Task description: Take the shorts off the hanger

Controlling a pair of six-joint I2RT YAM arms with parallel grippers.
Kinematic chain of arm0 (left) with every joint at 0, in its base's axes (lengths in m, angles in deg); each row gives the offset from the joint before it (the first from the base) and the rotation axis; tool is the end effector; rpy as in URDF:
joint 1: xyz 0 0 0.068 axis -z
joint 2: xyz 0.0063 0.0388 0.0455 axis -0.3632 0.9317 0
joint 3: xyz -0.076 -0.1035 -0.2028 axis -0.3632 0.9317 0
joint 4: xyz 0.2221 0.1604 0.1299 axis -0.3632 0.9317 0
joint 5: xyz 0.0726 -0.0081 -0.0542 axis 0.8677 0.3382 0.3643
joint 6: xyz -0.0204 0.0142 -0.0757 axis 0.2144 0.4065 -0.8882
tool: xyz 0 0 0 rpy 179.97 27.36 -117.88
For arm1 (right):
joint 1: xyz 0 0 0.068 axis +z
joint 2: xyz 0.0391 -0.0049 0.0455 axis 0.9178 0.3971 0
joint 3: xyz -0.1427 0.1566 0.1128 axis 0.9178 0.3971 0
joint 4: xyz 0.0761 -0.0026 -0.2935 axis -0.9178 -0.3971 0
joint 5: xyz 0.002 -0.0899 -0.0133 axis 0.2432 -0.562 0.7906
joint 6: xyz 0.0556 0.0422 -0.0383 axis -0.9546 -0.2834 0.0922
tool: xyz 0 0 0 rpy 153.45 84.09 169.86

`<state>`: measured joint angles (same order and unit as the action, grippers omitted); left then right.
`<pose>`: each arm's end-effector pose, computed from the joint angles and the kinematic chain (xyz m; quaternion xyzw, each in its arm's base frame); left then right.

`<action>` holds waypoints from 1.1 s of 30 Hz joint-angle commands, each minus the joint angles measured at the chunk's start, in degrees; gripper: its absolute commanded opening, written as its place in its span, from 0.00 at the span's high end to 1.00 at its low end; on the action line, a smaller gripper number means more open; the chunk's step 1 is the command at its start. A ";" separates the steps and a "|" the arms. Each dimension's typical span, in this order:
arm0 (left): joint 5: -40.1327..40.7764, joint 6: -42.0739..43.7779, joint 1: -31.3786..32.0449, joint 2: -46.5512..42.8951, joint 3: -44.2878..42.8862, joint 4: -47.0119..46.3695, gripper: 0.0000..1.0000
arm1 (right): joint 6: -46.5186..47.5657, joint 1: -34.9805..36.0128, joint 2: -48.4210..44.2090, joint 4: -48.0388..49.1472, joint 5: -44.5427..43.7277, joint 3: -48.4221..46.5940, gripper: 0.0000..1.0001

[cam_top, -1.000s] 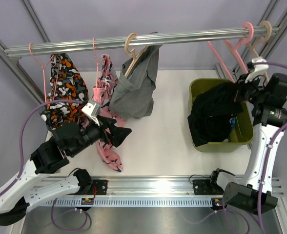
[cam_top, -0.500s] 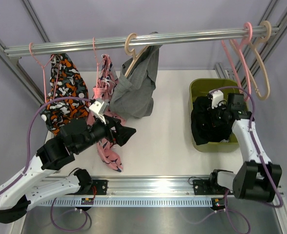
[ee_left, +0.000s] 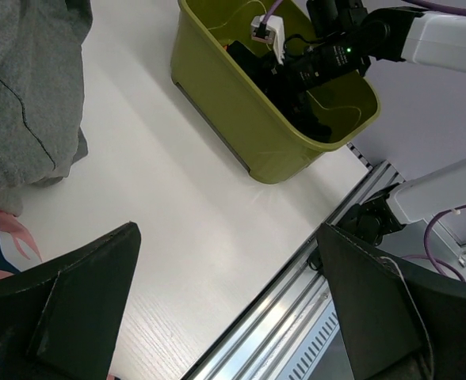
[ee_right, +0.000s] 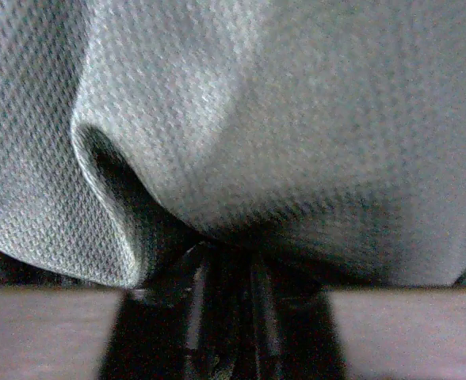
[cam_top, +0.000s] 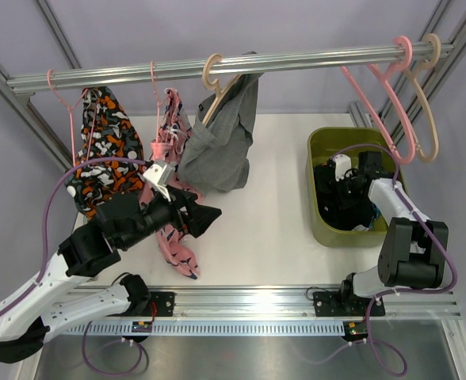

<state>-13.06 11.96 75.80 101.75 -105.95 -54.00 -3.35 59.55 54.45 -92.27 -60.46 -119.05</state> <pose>0.1428 -0.1912 0.3841 0.1680 0.7497 -0.3884 0.5088 0.3323 -0.0164 0.1201 -0.2407 0.9311 0.0982 0.2560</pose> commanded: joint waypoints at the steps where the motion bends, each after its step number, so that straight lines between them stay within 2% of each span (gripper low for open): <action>1: -1.37 -0.21 0.34 -0.15 0.45 -3.70 0.01 | 3.01 0.11 3.09 -3.07 -2.00 -0.74 0.66; 2: -1.37 -0.13 0.34 -0.24 0.27 -3.62 0.01 | 3.10 0.02 2.13 -5.07 -1.55 -1.54 0.56; 5: -1.37 0.31 0.34 -0.24 -0.25 -3.00 0.01 | 2.84 0.02 -3.12 -10.25 0.29 -7.15 0.44; 6: -1.28 0.58 0.34 -0.33 -0.78 -2.65 0.01 | 2.58 0.02 -4.37 -11.93 0.99 -9.34 0.38; 9: -0.85 1.45 0.34 -0.15 -2.35 -1.51 0.01 | 1.79 0.02 -7.80 -18.88 4.68 -19.97 0.31; 10: -0.58 1.63 0.34 0.02 -3.06 -1.16 0.01 | 1.61 0.02 -8.15 -20.72 5.47 -25.74 0.30; 12: 0.38 1.90 0.34 0.37 -4.82 -0.02 0.01 | 1.96 0.02 -7.98 -26.61 7.67 -31.40 0.29; 13: 0.82 2.07 0.34 0.81 -7.00 1.29 0.01 | 2.31 0.02 -7.37 -28.37 10.38 -36.21 0.25; 16: 2.14 3.39 0.43 2.04 -10.70 3.67 0.01 | 5.55 0.19 -6.84 -36.79 18.36 -42.56 0.20; 21: 2.76 8.56 0.43 8.01 -21.07 5.35 0.01 | 14.26 2.64 -9.03 -40.34 30.34 -41.02 0.17; 24: 4.68 11.47 0.43 14.25 -28.54 7.54 0.02 | 13.30 3.80 -11.14 -37.27 33.68 -37.15 0.18; 29: 12.77 14.55 -1.23 24.79 -41.19 12.99 0.03 | 7.60 3.97 -14.83 -30.15 35.19 -33.89 0.18; 33: 8.66 13.24 -7.73 32.09 -48.67 14.66 0.15 | 3.11 3.97 -16.24 -25.85 36.85 -31.44 0.19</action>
<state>-5.02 23.90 71.42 130.82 -150.54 -42.11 4.04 63.25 40.47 -123.26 -27.56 -151.46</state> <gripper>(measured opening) 0.871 0.818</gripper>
